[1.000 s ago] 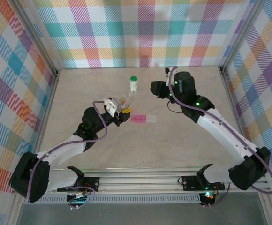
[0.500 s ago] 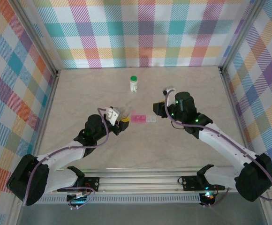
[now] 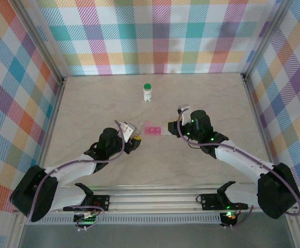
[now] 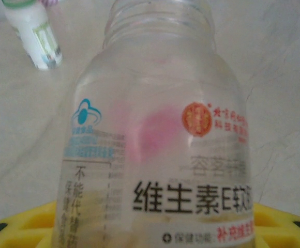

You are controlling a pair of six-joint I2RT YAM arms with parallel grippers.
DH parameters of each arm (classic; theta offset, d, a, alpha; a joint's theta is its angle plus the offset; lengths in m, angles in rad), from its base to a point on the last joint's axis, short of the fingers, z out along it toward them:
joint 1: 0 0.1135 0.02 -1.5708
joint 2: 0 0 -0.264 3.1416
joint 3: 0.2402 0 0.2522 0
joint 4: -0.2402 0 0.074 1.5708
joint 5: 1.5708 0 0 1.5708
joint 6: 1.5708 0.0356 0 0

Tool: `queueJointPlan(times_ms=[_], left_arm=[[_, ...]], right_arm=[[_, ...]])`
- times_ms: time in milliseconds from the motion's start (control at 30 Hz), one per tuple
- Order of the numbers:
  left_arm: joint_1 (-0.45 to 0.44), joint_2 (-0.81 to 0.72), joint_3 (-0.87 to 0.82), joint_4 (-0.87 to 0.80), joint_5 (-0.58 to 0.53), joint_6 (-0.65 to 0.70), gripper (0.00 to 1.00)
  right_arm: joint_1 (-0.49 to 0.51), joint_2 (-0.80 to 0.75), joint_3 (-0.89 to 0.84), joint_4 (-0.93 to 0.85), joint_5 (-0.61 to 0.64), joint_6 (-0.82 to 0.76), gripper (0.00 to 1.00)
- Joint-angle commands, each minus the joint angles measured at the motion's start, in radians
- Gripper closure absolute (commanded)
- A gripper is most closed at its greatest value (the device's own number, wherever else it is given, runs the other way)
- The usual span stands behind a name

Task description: Sort the pills into containers

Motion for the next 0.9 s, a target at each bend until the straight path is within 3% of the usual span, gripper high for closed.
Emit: queueJointPlan(times_ms=[0, 600, 867], left_arm=[[-0.010, 0.053, 0.038, -0.002, -0.026, -0.029, 1.00], [-0.018, 0.260, 0.204, -0.182, -0.076, -0.062, 1.00], [-0.018, 0.335, 0.322, -0.354, -0.108, -0.098, 1.00]], right_arm=[[0.000, 0.009, -0.010, 0.067, -0.011, -0.013, 0.77], [0.000, 0.088, -0.031, 0.117, 0.002, -0.039, 0.78], [0.001, 0.089, -0.031, 0.118, -0.005, -0.038, 0.79]])
